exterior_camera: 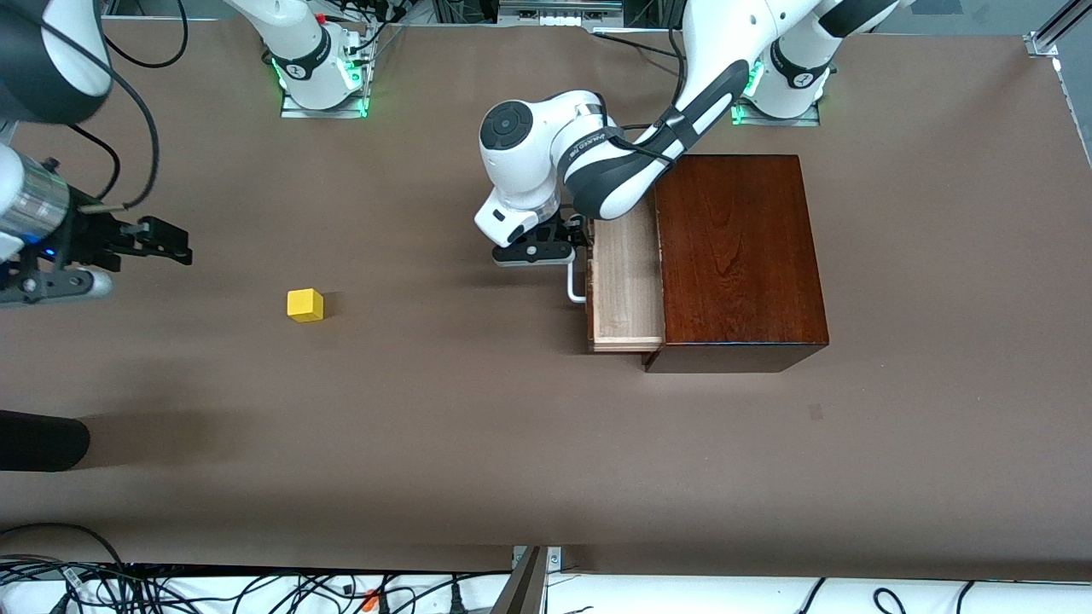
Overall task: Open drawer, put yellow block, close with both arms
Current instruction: 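Pull the drawer open with the left gripper while the right gripper reaches the cube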
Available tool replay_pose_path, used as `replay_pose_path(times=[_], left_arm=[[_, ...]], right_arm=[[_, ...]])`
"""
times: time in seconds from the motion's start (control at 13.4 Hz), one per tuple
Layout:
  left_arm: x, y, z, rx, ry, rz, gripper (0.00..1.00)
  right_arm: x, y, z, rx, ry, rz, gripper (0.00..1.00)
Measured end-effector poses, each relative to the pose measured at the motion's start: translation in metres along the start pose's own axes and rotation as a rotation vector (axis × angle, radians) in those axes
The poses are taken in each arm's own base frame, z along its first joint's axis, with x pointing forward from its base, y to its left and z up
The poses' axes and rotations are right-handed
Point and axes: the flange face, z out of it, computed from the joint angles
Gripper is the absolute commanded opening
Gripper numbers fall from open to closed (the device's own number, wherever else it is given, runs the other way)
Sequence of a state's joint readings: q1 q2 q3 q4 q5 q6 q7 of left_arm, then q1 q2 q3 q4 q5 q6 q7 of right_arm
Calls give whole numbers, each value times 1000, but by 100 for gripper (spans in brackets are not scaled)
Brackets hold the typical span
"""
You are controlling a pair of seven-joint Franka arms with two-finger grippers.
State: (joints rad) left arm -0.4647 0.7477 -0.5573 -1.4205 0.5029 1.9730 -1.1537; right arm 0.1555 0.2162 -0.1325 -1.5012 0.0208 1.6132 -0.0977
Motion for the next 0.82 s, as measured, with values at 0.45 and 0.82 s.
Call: replay_pose_path(times=[0.45, 0.82], left_arm=[[-1, 13, 1, -11, -6, -4, 100], [-7, 35, -4, -58, 4, -6, 100]], right_arm=[[17, -40, 43, 20, -72, -80, 100], [31, -44, 96, 47, -99, -72, 100]])
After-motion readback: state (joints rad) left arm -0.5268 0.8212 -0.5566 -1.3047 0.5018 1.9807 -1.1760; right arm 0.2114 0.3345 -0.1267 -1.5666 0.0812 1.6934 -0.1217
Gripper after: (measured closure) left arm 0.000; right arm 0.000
